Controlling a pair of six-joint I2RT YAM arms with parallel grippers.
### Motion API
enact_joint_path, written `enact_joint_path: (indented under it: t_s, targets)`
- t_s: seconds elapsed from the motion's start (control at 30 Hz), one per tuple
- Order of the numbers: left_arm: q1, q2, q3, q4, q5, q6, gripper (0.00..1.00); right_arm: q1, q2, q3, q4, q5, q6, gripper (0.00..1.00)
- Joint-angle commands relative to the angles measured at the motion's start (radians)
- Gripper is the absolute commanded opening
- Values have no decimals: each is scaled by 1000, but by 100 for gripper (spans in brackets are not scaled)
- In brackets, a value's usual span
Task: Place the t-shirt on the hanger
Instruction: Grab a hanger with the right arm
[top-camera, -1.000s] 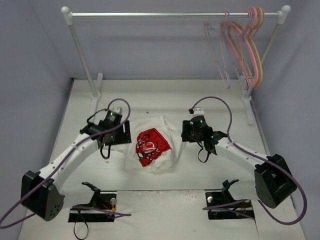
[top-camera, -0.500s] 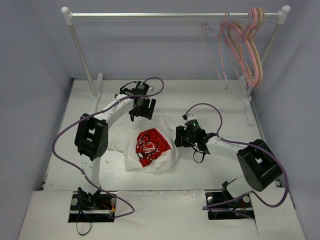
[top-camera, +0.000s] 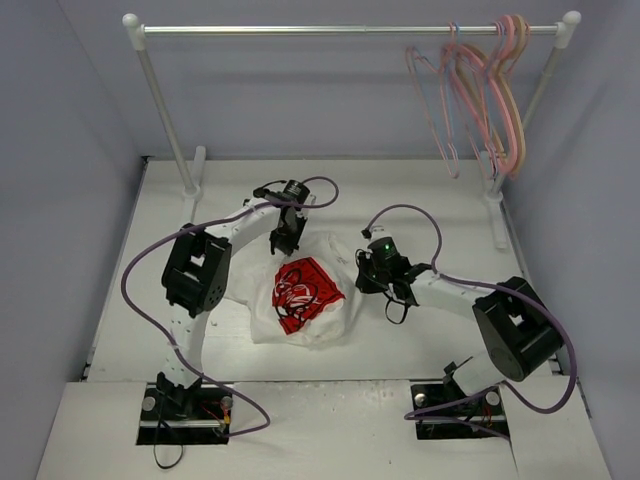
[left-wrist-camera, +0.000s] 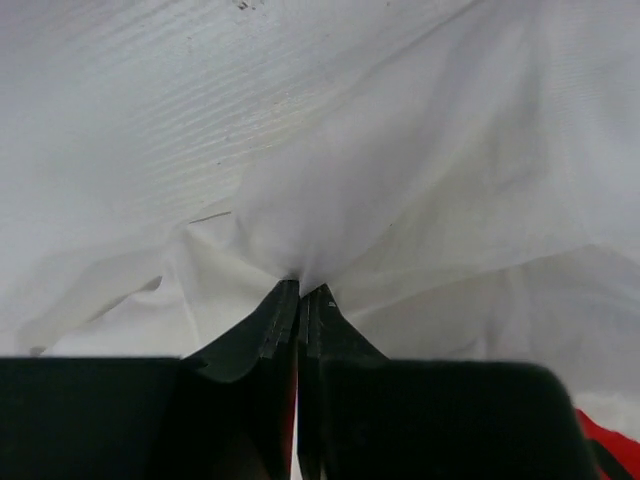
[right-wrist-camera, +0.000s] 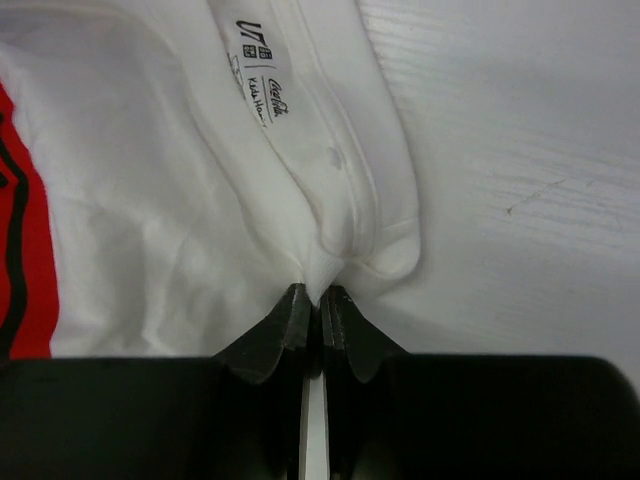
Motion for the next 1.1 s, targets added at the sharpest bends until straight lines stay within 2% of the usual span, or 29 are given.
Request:
enact_joint_path:
  t_s: [0.0,0.1,0.23,0.37,0.43,0.47,0.53,0.57,0.6,0.67,0.73,0.83,0.87,0.9,0.97,1.0,1.07]
  targets:
    - [5,-157,29,17,-56,5,0,25,-39,136,-31,36,-81,0]
    - [9,-263,78,0,-111,25,0,71,-112,271,-145,153,-217,0]
    - [11,-398,217,-49,-185,52,0,116,-169,585,-225,269,-435,0]
    - [9,-490,360,-100,-214,66,0,140,-169,822,-315,263,-599,0]
    - [8,-561,365,-109,-243,60,0,177,-176,881,-344,256,-635,0]
    - [6,-597,342,-91,-272,57,0,193,-201,872,-341,257,-651,0]
    - [6,-744,169,16,-302,52,0,210,-243,808,-288,260,-667,0]
    - [6,-800,94,56,-315,39,0,210,-283,713,-283,271,-664,0]
    - [6,-888,-52,90,-317,32,0,211,-300,665,-254,279,-647,0]
    - [6,-968,-181,143,-329,2,0,210,-326,547,-257,300,-610,0]
    - [6,-987,-336,149,-325,-27,0,211,-346,469,-255,295,-552,1]
    - [3,-986,-512,141,-276,-138,7,211,-366,321,-248,282,-454,4]
    - [2,-992,-560,149,-257,-203,17,211,-381,288,-245,270,-428,8]
    - [2,-996,-609,175,-216,-225,27,213,-392,230,-242,253,-402,25]
    - [-4,-1015,-712,181,-200,-276,46,213,-428,188,-245,225,-336,41]
    - [-4,-1018,-727,176,-194,-282,58,216,-444,169,-248,219,-317,53]
    - [-1,-1015,-692,112,-222,-282,63,214,-476,181,-269,216,-296,58]
